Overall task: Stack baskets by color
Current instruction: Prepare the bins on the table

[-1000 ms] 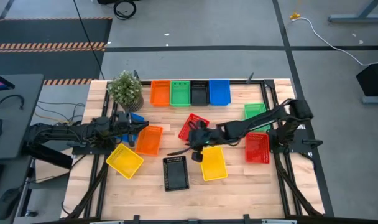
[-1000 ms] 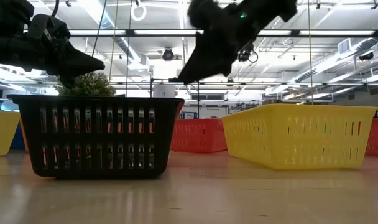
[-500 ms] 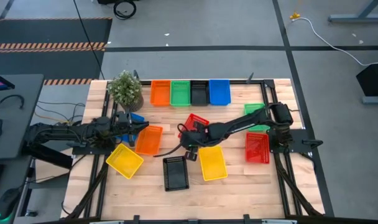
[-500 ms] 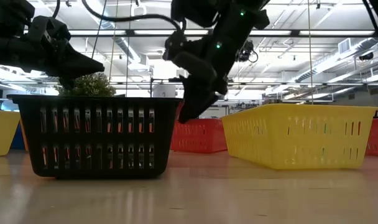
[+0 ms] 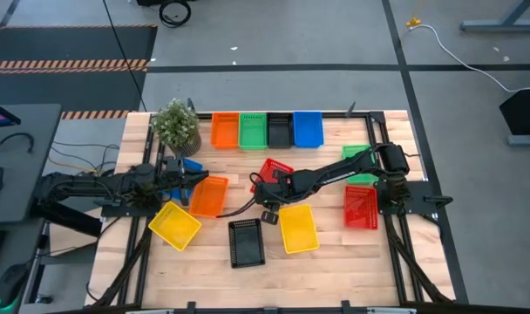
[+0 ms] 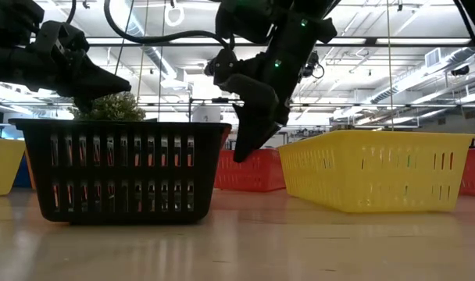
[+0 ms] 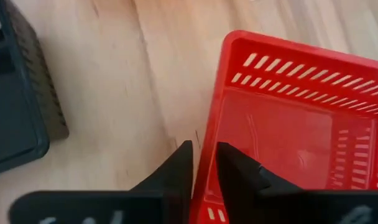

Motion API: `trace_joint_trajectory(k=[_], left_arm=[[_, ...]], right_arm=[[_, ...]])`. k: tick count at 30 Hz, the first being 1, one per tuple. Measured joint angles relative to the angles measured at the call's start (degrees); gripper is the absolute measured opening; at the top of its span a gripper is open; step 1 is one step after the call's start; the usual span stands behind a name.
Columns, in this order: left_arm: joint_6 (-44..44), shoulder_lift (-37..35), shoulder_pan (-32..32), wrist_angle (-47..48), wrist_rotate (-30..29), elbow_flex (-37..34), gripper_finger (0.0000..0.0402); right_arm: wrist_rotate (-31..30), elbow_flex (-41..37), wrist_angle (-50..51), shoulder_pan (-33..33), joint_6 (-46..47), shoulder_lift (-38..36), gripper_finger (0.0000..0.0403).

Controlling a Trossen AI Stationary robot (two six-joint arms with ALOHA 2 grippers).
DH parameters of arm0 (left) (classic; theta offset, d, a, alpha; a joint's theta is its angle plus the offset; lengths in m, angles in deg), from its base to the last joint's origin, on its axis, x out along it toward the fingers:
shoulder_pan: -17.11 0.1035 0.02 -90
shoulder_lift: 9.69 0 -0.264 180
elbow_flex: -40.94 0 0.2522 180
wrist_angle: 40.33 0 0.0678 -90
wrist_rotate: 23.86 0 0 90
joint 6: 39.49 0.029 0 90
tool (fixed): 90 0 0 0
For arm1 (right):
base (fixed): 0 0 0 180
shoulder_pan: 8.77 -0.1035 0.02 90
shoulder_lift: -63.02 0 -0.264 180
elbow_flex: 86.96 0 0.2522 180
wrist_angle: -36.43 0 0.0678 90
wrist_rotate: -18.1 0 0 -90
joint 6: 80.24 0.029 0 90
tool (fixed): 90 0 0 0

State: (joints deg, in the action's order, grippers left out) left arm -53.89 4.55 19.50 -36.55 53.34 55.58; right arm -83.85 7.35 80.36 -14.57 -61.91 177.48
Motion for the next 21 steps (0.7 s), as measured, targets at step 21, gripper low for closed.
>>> trace_joint_trajectory(k=[21], left_arm=[[-0.04,-0.01,-0.02,0.68,-0.02,0.0,0.003]], right_arm=[[-10.0,-0.09,22.38,-6.6,-12.33,-20.12,0.0011]])
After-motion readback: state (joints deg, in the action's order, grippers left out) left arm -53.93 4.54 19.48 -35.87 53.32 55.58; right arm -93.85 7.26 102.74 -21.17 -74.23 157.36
